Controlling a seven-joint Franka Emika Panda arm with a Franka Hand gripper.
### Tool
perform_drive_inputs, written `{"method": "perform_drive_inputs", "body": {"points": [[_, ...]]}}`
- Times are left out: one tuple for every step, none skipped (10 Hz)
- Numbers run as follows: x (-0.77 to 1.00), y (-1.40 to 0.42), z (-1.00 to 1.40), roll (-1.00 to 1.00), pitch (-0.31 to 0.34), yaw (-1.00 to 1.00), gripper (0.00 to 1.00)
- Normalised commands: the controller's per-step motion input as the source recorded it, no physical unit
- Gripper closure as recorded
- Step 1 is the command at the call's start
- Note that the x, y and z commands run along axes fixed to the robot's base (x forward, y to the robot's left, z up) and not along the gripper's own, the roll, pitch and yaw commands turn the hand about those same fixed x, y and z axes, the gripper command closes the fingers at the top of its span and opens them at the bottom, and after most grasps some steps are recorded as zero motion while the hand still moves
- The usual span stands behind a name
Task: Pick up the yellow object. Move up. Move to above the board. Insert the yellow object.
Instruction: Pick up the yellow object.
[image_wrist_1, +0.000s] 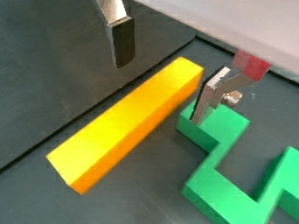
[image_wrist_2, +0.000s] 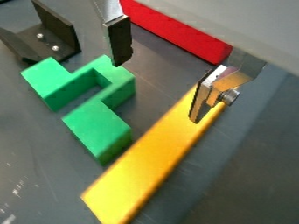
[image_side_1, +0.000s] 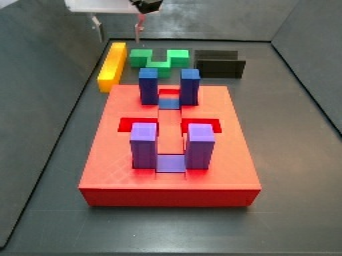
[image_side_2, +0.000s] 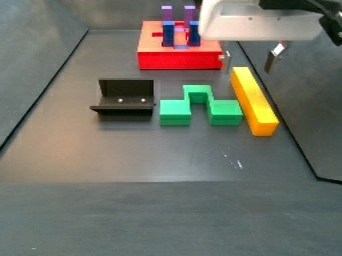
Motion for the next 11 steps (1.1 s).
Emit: {"method": "perform_drive_inputs", "body": {"points": [[-0.17, -0.07, -0.15, 0.08, -0.019, 0.00, 0.00], [-0.08, -0.01, -0.15, 0.03, -0.004, 0.00, 0.00], [-0.01, 0.00, -0.05, 0.03, 0.000, 0.00, 0.00], [0.00, 0.00, -0.19, 0.08, -0.007, 0.01, 0.00], [0.00, 0.00, -0.45, 0.12, -0.030, 0.04, 0.00], [0.00, 0.00, -0.60, 0.12, -0.060, 0.07, 0.00], [-0.03, 0.00, -0.54, 0.13, -0.057, 0.06, 0.00], [-0.08, 0.00, -0.43, 0.14, -0.044, 0.03, 0.00], [-0.13, 0.00, -0.43, 0.16, -0.030, 0.00, 0.00], [-0.11, 0.00, -0.42, 0.18, -0.011, 0.00, 0.00], [-0.04, 0.00, -0.37, 0.15, -0.001, 0.00, 0.00]]}}
